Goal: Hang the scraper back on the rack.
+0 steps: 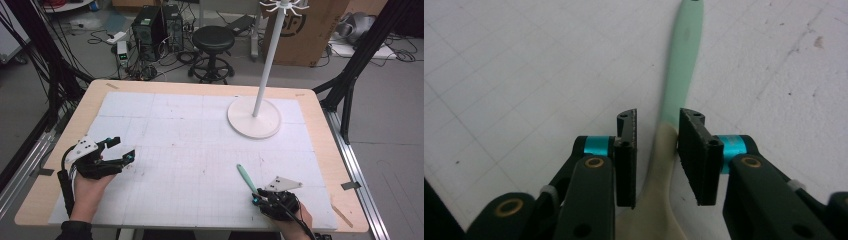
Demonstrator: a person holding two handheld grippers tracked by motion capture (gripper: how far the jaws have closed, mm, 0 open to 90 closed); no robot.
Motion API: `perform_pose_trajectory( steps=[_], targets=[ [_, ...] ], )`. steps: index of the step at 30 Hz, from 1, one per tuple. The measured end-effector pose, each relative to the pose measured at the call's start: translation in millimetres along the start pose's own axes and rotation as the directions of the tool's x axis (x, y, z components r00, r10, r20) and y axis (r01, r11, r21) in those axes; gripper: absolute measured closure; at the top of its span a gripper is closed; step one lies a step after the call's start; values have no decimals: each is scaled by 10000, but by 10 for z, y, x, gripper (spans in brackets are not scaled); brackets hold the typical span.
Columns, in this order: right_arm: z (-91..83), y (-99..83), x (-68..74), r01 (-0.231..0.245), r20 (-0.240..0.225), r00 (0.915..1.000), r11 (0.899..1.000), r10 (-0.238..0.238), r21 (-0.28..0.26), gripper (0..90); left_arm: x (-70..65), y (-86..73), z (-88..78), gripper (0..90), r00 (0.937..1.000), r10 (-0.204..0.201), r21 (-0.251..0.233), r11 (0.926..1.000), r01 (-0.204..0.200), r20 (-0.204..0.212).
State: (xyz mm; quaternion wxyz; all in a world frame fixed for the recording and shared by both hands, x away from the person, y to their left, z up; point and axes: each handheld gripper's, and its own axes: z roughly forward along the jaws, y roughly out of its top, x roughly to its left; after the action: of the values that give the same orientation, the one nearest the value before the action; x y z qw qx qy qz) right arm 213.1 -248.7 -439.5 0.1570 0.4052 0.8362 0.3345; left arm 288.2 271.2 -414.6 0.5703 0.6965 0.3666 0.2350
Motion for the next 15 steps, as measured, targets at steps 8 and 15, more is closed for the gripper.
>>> perform_pose_trajectory(
  steps=[8,15],
  targets=[
    [-2,-8,-70,-627,-261,9977,9980,625,-55,797,-49,-6,-27,222,9999,77,51,10000,-77,71],
    [-11,-7,-139,-741,-557,9958,9972,733,-114,812,-101,-10,-24,222,9998,90,96,9999,-92,204]
  ],
)
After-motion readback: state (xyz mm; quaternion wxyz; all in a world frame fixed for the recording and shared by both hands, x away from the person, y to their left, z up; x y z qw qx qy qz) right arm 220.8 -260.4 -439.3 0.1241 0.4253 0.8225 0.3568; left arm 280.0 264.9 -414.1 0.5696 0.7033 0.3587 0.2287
